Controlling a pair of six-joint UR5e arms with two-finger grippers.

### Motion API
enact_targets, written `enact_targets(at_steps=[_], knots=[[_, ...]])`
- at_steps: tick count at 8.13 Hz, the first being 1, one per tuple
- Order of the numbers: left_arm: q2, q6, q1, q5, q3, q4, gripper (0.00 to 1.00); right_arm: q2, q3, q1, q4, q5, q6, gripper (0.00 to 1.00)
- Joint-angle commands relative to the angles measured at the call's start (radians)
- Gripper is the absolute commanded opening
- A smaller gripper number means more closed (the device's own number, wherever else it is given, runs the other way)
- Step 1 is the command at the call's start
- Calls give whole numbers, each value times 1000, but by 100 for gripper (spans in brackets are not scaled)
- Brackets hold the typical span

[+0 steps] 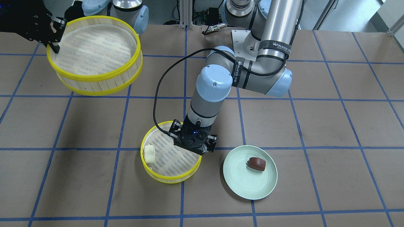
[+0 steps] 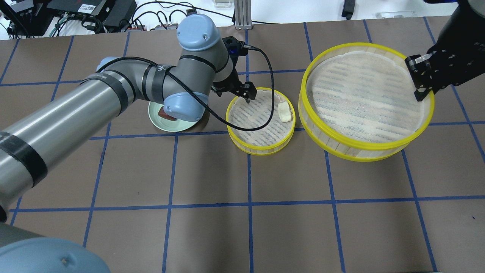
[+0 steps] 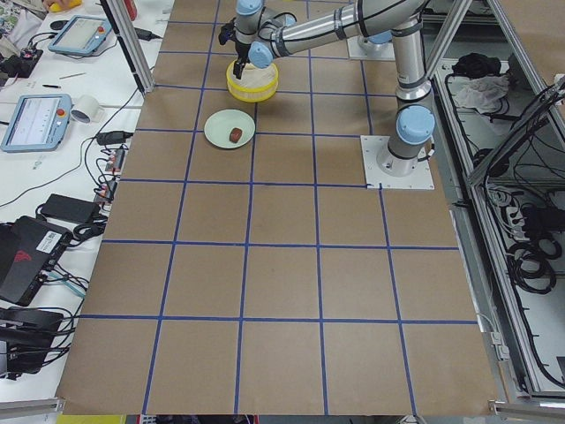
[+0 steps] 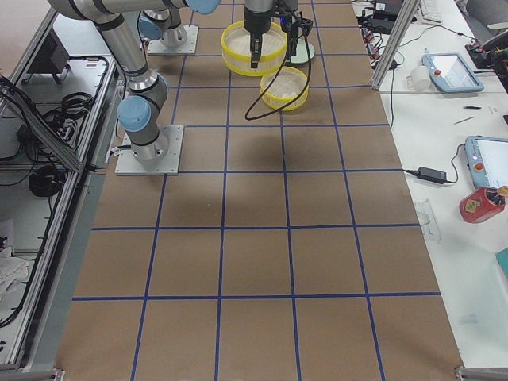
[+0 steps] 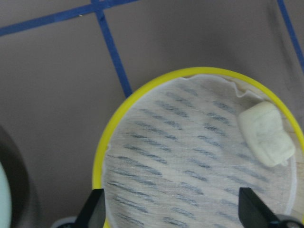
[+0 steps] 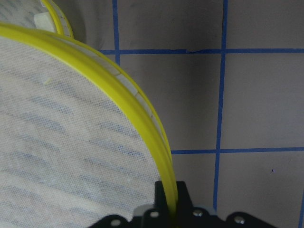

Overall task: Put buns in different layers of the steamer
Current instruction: 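Lower the white bun into the lower tier, open the left gripper, withdraw, then restack the top tier with the right gripper while left gripper returns to plate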

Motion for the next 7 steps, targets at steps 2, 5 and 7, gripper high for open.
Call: enact_targets(at_steps=[2, 5, 7], knots=[[18, 338, 176, 73, 3, -76, 100, 122, 9, 103, -127, 50, 97, 0], [12, 539, 237, 179, -32, -81, 100, 320, 7, 242, -342, 41, 212, 0], [-10, 624, 262, 191, -69, -79, 100, 410, 9, 297, -454, 41, 263, 0]])
